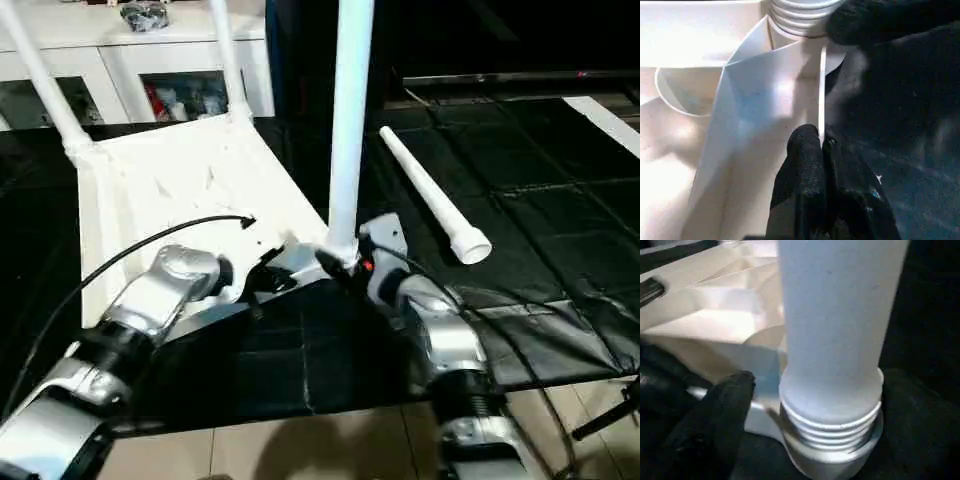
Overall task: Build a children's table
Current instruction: Rotate leg to tighten
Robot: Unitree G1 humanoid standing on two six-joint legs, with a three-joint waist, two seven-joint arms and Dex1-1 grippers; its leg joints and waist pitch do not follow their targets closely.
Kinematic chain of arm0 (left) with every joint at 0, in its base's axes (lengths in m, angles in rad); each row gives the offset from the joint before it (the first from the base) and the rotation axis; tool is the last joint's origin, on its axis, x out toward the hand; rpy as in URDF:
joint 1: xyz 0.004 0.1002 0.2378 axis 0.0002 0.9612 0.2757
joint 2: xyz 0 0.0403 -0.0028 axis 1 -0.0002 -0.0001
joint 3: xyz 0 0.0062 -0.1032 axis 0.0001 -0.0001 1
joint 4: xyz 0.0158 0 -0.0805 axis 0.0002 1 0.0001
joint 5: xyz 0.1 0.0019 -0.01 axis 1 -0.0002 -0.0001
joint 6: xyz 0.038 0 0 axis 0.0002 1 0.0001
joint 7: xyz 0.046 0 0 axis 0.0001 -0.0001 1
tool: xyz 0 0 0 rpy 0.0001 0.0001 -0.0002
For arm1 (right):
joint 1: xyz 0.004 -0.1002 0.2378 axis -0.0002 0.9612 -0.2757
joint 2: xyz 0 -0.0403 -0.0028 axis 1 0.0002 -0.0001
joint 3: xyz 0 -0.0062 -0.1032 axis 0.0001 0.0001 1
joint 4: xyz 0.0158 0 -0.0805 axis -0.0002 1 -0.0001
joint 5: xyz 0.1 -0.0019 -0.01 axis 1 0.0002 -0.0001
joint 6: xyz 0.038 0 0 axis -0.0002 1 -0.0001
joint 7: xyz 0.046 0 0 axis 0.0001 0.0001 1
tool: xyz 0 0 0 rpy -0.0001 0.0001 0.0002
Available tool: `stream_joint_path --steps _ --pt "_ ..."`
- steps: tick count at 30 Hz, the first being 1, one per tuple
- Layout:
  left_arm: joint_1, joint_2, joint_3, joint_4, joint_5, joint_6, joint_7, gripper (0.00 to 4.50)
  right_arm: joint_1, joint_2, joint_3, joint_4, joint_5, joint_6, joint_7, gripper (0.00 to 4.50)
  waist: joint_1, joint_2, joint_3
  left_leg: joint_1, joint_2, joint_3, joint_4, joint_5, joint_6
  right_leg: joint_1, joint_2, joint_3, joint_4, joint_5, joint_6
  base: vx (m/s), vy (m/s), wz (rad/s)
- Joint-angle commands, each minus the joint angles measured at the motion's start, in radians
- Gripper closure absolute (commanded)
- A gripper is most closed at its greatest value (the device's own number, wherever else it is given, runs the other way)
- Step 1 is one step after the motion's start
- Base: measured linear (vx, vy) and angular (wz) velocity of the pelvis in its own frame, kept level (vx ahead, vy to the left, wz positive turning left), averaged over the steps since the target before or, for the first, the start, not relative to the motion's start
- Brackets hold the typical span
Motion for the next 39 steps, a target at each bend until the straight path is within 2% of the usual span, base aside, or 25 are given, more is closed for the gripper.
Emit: stream_joint_path --steps 1,6,10,11,13,14,15,18,19,20,21,27,32,37,39 --pt "-0.008 0.019 -0.008 -0.053 -0.021 -0.084 -0.048 4.50 0.012 -0.021 0.041 -0.022 0.021 -0.020 0.114 0.05 0.005 -0.006 -0.075 0.002 0.044 -0.019 -0.060 -0.157 0.094 0.068 -0.077 0.066 -0.081 -0.264 -0.135 0.000 0.000 0.00" --pt "0.011 0.069 -0.034 -0.069 -0.043 -0.146 -0.158 4.50 0.005 -0.116 0.041 -0.052 0.061 -0.015 0.293 0.05 0.015 -0.003 -0.076 0.001 0.050 -0.019 -0.058 -0.145 0.115 0.067 -0.074 0.066 -0.072 -0.214 -0.158 0.000 0.000 0.00" --pt "0.025 0.104 -0.054 -0.078 -0.067 -0.203 -0.266 4.50 -0.019 -0.176 0.068 -0.040 0.054 -0.034 0.383 0.05 0.027 -0.005 -0.077 0.005 0.051 -0.018 -0.057 -0.153 0.108 0.063 -0.076 0.067 -0.071 -0.230 -0.158 0.000 0.000 0.00" --pt "0.023 0.127 -0.074 -0.067 -0.065 -0.245 -0.323 4.50 -0.037 -0.203 0.086 -0.029 0.051 -0.049 0.443 0.05 0.031 -0.007 -0.076 0.005 0.051 -0.017 -0.058 -0.154 0.105 0.062 -0.077 0.068 -0.072 -0.238 -0.157 0.000 0.000 0.00" --pt "0.019 0.135 -0.082 -0.056 -0.059 -0.261 -0.340 4.50 -0.045 -0.211 0.090 -0.027 0.059 -0.045 0.473 0.05 0.040 -0.004 -0.075 0.008 0.055 -0.017 -0.058 -0.162 0.103 0.059 -0.076 0.070 -0.073 -0.253 -0.152 0.000 0.000 0.00" --pt "0.013 0.147 -0.098 -0.037 -0.049 -0.294 -0.363 4.50 -0.057 -0.218 0.094 -0.026 0.075 -0.032 0.518 0.05 0.043 -0.009 -0.075 0.007 0.053 -0.016 -0.058 -0.162 0.103 0.060 -0.076 0.070 -0.073 -0.257 -0.149 0.000 0.000 0.00" --pt "0.011 0.150 -0.103 -0.032 -0.048 -0.302 -0.374 4.50 -0.061 -0.220 0.097 -0.026 0.079 -0.027 0.535 0.05 0.047 -0.009 -0.076 0.010 0.053 -0.016 -0.058 -0.167 0.103 0.059 -0.076 0.070 -0.073 -0.264 -0.148 0.000 0.000 0.00" --pt "0.007 0.159 -0.115 -0.022 -0.044 -0.321 -0.397 4.50 -0.072 -0.225 0.104 -0.022 0.087 -0.021 0.572 0.05 0.058 -0.005 -0.075 0.015 0.059 -0.016 -0.060 -0.175 0.088 0.054 -0.078 0.072 -0.074 -0.279 -0.150 0.000 0.000 0.00" --pt "0.005 0.163 -0.121 -0.017 -0.040 -0.333 -0.408 4.50 -0.077 -0.226 0.107 -0.018 0.091 -0.017 0.586 0.05 0.058 -0.012 -0.076 0.013 0.058 -0.016 -0.060 -0.171 0.088 0.056 -0.078 0.072 -0.073 -0.275 -0.150 0.000 0.000 0.00" --pt "0.003 0.169 -0.128 -0.011 -0.034 -0.347 -0.418 4.50 -0.084 -0.225 0.111 -0.012 0.095 -0.013 0.599 0.05 0.061 -0.011 -0.077 0.011 0.057 -0.017 -0.060 -0.159 0.090 0.058 -0.079 0.073 -0.070 -0.267 -0.151 0.000 0.000 0.00" --pt "0.001 0.172 -0.133 -0.007 -0.030 -0.357 -0.422 4.50 -0.088 -0.223 0.113 -0.008 0.098 -0.013 0.604 0.21 0.062 -0.011 -0.077 0.009 0.058 -0.017 -0.059 -0.154 0.091 0.058 -0.080 0.073 -0.069 -0.263 -0.150 0.000 0.000 0.00" --pt "-0.013 0.178 -0.137 0.030 -0.017 -0.395 -0.432 4.50 -0.096 -0.220 0.126 -0.012 0.127 0.030 0.667 0.54 0.064 -0.014 -0.078 0.005 0.056 -0.018 -0.058 -0.133 0.092 0.061 -0.080 0.072 -0.067 -0.261 -0.143 0.000 0.000 0.00" --pt "-0.023 0.177 -0.137 0.057 -0.017 -0.409 -0.426 4.50 -0.088 -0.228 0.138 -0.020 0.137 0.056 0.703 0.98 0.063 -0.014 -0.077 0.006 0.055 -0.017 -0.058 -0.148 0.084 0.060 -0.080 0.071 -0.071 -0.287 -0.135 0.000 0.000 0.00" --pt "-0.024 0.177 -0.136 0.067 -0.020 -0.416 -0.432 4.50 -0.077 -0.228 0.145 -0.027 0.141 0.072 0.718 1.24 0.064 -0.014 -0.078 0.006 0.055 -0.017 -0.058 -0.145 0.082 0.061 -0.081 0.071 -0.069 -0.276 -0.140 0.000 0.000 0.00" --pt "-0.026 0.176 -0.136 0.073 -0.021 -0.421 -0.435 4.50 -0.075 -0.228 0.147 -0.027 0.143 0.076 0.718 1.47 0.063 -0.014 -0.078 0.006 0.056 -0.018 -0.058 -0.141 0.082 0.060 -0.080 0.071 -0.068 -0.269 -0.143 0.000 0.000 0.00"
